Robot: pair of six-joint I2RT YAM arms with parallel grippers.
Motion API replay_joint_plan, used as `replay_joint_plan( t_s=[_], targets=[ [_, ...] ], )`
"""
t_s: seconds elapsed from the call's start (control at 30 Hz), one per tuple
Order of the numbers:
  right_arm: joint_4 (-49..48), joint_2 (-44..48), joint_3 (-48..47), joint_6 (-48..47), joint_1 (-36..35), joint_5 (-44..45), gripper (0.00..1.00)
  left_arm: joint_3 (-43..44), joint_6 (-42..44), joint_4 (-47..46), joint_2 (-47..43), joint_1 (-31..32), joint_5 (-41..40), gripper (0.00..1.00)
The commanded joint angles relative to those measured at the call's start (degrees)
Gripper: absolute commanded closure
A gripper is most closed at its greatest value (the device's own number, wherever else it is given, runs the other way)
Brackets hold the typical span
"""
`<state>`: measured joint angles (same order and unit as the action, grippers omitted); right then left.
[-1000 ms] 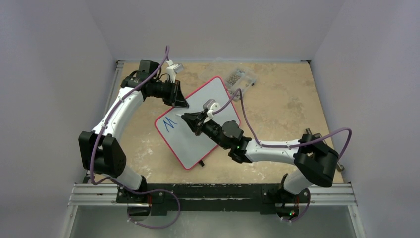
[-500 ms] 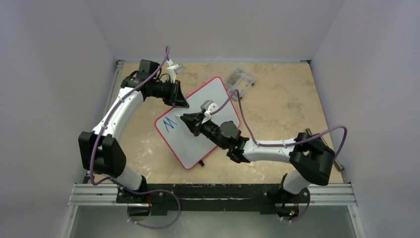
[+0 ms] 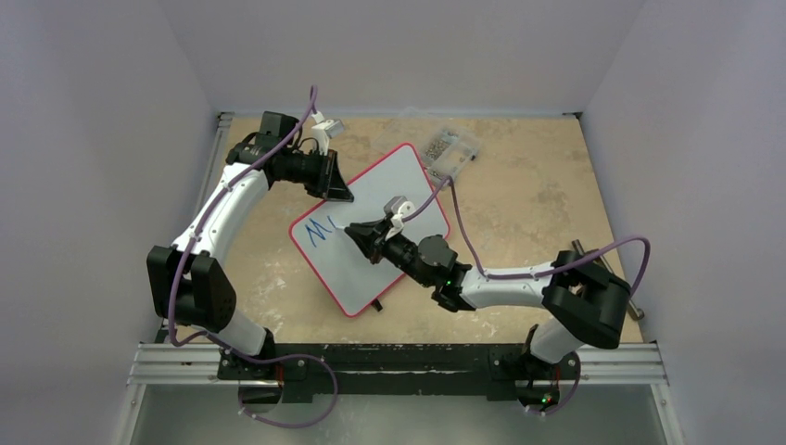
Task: Write a sentence on the whiteboard
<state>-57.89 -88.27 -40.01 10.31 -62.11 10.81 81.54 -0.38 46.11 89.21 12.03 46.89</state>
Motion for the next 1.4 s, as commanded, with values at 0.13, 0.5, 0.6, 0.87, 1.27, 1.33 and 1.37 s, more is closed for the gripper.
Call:
replay_joint_plan(
  t_s=[0.13, 0.5, 0.6, 0.87, 1.27, 1.33, 1.37],
  targets=[
    [1.39, 2.48, 1.51, -0.53, 0.19, 2.96, 1.0, 1.08, 1.57, 1.27, -1.81, 0.71, -2.49, 1.0],
    [3.92, 1.16, -3.98, -3.45, 0.23, 4.6, 1.0, 0.86, 1.53, 1.16, -1.93, 0.71, -2.51, 1.0],
    [4.56, 0.61, -5.48, -4.51, 0.23, 4.97, 1.0, 0.99, 1.5, 1.15, -1.91, 0.71, -2.53, 1.0],
    [4.69, -1.26, -7.86, -4.75, 0.23, 4.02, 1.0, 0.99, 1.61, 1.09, -2.02, 0.72, -2.63, 1.0],
    [2.7, -1.1, -5.45, -2.51, 0.23, 2.13, 1.0, 0.99, 1.54, 1.01, -2.17, 0.71, -2.91, 1.0],
    [2.39, -0.75, -4.69, -2.17, 0.22, 1.56, 1.0, 0.99, 1.47, 1.06, -2.19, 0.71, -2.86, 1.0],
    [2.16, -0.66, -4.34, -1.85, 0.23, 1.07, 1.0, 0.99, 1.52, 1.09, -2.19, 0.71, -2.91, 1.0]
  ],
)
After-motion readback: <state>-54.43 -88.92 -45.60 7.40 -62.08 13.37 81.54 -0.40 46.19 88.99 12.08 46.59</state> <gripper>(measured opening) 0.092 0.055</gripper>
